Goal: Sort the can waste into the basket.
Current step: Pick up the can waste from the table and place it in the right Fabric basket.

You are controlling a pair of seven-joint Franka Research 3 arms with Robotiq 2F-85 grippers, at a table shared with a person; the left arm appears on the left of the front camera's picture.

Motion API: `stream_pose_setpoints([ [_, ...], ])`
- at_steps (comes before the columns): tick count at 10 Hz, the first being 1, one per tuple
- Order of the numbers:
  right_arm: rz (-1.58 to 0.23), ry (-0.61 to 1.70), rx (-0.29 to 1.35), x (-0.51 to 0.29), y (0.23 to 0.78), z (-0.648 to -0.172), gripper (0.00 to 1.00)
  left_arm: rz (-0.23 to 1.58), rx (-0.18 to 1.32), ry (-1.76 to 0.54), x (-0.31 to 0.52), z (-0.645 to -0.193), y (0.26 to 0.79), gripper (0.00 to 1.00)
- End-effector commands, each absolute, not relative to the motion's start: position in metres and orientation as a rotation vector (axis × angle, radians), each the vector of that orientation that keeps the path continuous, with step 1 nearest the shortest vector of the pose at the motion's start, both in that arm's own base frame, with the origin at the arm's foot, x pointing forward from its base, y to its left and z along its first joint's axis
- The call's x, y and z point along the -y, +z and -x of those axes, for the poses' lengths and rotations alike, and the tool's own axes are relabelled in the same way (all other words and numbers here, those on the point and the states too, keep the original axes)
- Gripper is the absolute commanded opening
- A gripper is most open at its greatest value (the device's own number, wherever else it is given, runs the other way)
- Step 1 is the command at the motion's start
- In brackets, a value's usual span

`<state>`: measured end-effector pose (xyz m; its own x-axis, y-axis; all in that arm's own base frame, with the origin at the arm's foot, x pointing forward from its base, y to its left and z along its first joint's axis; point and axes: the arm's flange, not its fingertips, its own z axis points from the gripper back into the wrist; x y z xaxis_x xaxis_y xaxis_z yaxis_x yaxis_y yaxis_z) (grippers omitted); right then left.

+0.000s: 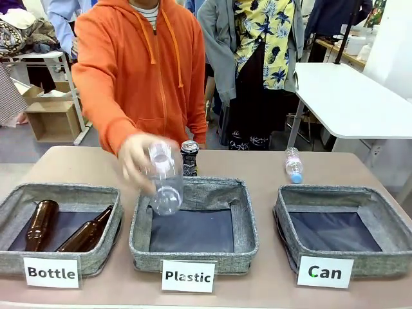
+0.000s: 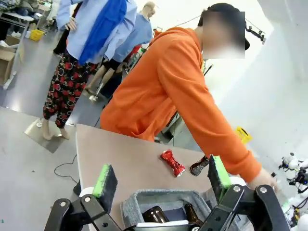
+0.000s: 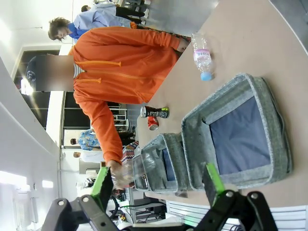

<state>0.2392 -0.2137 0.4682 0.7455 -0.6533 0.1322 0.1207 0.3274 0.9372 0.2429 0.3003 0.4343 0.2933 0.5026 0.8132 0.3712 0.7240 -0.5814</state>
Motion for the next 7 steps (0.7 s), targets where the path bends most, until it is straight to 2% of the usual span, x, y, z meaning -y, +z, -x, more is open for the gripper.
stream_pose_setpoints([
  [1,-1.152,-0.522,0.583,0.215,0.47,-0.241,1.0,0.827,1.303,0.066,-0.306,-0.255,0.44,1.0],
  [4,-1.152,-0.522,0.583,0.215,0.47,-0.241,1.0,0.825,1.213,-0.06,-0.274,-0.293,0.455,1.0],
  [7,-1.152,-0.522,0.583,0.215,0.47,-0.241,1.0,0.794,1.045,-0.209,-0.229,-0.352,0.471,1.0],
])
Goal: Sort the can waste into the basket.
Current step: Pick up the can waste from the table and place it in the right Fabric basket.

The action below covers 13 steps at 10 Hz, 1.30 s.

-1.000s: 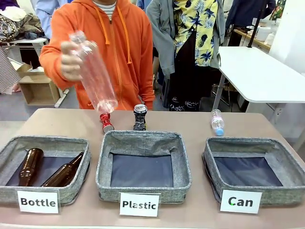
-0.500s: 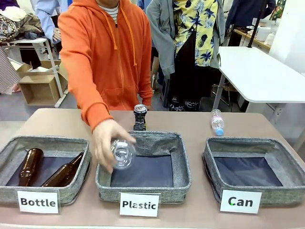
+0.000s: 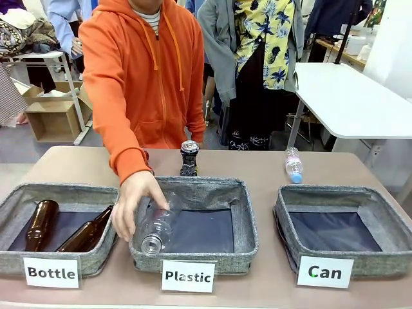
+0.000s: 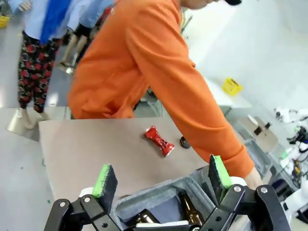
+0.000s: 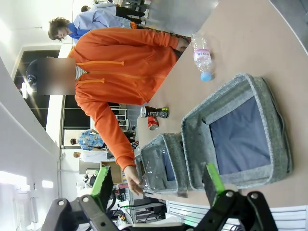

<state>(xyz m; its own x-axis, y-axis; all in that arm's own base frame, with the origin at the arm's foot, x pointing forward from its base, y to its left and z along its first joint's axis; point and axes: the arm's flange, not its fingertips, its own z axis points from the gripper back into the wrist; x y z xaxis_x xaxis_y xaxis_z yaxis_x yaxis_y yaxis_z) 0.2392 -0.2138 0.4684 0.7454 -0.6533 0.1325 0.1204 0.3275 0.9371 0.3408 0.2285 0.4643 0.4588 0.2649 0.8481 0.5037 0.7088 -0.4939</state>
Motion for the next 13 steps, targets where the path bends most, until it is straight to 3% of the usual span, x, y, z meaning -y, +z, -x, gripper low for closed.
stream_pose_setpoints([
  [1,-1.152,-0.522,0.583,0.215,0.47,-0.241,1.0,0.785,1.036,-0.195,-0.23,-0.354,0.472,1.0],
  [7,-1.152,-0.522,0.583,0.215,0.47,-0.241,1.0,0.848,1.144,-0.09,-0.267,-0.312,0.446,1.0],
  [9,-1.152,-0.522,0.583,0.215,0.47,-0.241,1.0,0.824,1.093,-0.191,-0.237,-0.338,0.459,1.0],
  [13,-1.152,-0.522,0.583,0.215,0.47,-0.241,1.0,0.658,0.896,-0.627,-0.072,-0.459,0.463,1.0],
])
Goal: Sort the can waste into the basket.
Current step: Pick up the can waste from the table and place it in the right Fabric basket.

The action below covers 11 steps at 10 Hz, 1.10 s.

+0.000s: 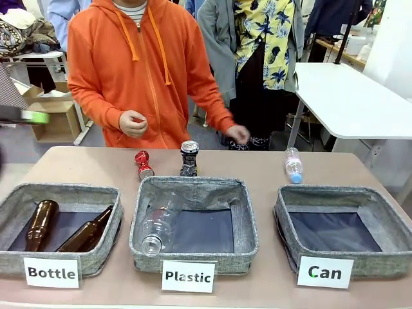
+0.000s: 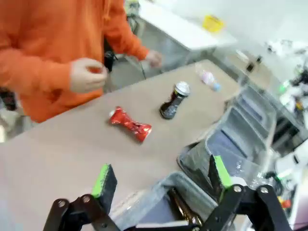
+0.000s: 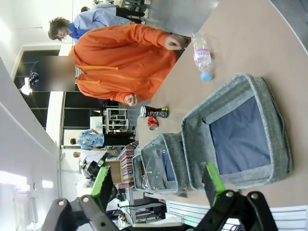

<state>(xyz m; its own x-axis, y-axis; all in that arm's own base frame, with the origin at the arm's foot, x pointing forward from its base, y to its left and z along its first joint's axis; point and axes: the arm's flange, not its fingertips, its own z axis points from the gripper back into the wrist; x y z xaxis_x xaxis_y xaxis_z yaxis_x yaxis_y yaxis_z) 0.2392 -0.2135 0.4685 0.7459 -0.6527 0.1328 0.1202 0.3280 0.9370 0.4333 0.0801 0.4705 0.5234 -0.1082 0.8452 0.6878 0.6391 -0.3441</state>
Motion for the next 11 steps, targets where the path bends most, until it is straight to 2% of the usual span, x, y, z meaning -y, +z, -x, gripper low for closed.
stream_pose_setpoints([
  [1,-1.152,-0.522,0.583,0.215,0.47,-0.241,1.0,0.645,0.908,-0.738,-0.029,-0.478,0.452,1.0],
  [2,-1.152,-0.522,0.583,0.215,0.47,-0.241,1.0,0.571,0.909,-0.827,0.016,-0.495,0.436,1.0],
  [3,-1.152,-0.522,0.583,0.215,0.47,-0.241,1.0,0.614,0.871,-0.888,0.044,-0.506,0.426,1.0],
  [4,-1.152,-0.522,0.583,0.215,0.47,-0.241,1.0,0.585,0.909,-0.893,0.053,-0.515,0.42,1.0],
  [5,-1.152,-0.522,0.583,0.215,0.47,-0.241,1.0,0.61,0.896,-0.836,0.047,-0.517,0.418,1.0],
  [6,-1.152,-0.522,0.583,0.215,0.47,-0.241,1.0,0.599,0.84,-0.893,0.068,-0.502,0.426,1.0],
  [8,-1.152,-0.522,0.583,0.215,0.47,-0.241,1.0,0.599,0.84,-0.893,0.068,-0.502,0.426,1.0],
  [9,-1.152,-0.522,0.583,0.215,0.47,-0.241,1.0,0.595,0.845,-0.886,0.069,-0.512,0.416,1.0],
  [10,-1.152,-0.522,0.583,0.215,0.47,-0.241,1.0,0.614,0.799,-0.897,0.082,-0.547,0.408,1.0],
  [11,-1.152,-0.522,0.583,0.215,0.47,-0.241,1.0,0.628,0.799,-1.005,0.096,-0.575,0.399,1.0],
])
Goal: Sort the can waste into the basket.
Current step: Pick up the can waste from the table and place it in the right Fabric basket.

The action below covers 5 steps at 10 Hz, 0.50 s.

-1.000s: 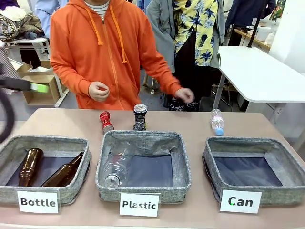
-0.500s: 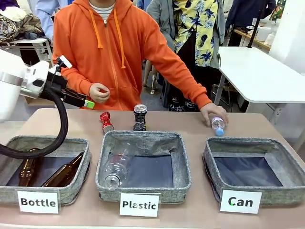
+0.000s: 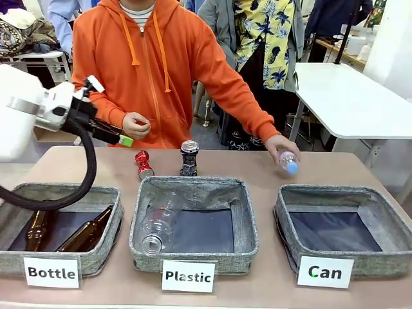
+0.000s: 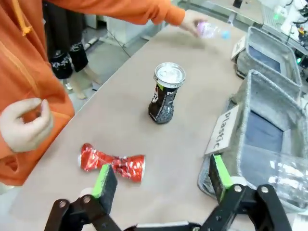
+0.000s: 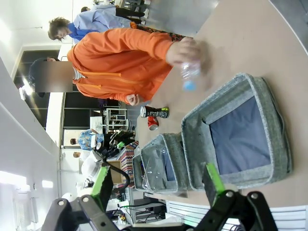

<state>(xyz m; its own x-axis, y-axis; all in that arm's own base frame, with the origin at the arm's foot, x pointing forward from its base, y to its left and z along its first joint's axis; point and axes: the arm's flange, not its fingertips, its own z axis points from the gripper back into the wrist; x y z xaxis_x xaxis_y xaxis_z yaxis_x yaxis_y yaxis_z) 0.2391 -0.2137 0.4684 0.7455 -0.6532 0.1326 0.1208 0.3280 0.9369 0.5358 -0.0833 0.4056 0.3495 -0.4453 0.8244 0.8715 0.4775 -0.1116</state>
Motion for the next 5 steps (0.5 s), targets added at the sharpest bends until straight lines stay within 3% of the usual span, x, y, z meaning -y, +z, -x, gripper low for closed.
stream_pose_setpoints([
  [1,-1.152,-0.522,0.583,0.215,0.47,-0.241,1.0,0.675,0.9,-1.096,0.113,-0.595,0.392,1.0],
  [2,-1.152,-0.522,0.583,0.215,0.47,-0.241,1.0,0.724,0.967,-1.139,0.119,-0.605,0.388,1.0],
  [3,-1.152,-0.522,0.583,0.215,0.47,-0.241,1.0,0.74,0.941,-1.134,0.106,-0.609,0.386,1.0],
  [4,-1.152,-0.522,0.583,0.215,0.47,-0.241,1.0,0.859,0.941,-1.135,0.066,-0.596,0.396,1.0],
  [5,-1.152,-0.522,0.583,0.215,0.47,-0.241,1.0,0.956,0.994,-1.135,0.003,-0.553,0.409,1.0],
])
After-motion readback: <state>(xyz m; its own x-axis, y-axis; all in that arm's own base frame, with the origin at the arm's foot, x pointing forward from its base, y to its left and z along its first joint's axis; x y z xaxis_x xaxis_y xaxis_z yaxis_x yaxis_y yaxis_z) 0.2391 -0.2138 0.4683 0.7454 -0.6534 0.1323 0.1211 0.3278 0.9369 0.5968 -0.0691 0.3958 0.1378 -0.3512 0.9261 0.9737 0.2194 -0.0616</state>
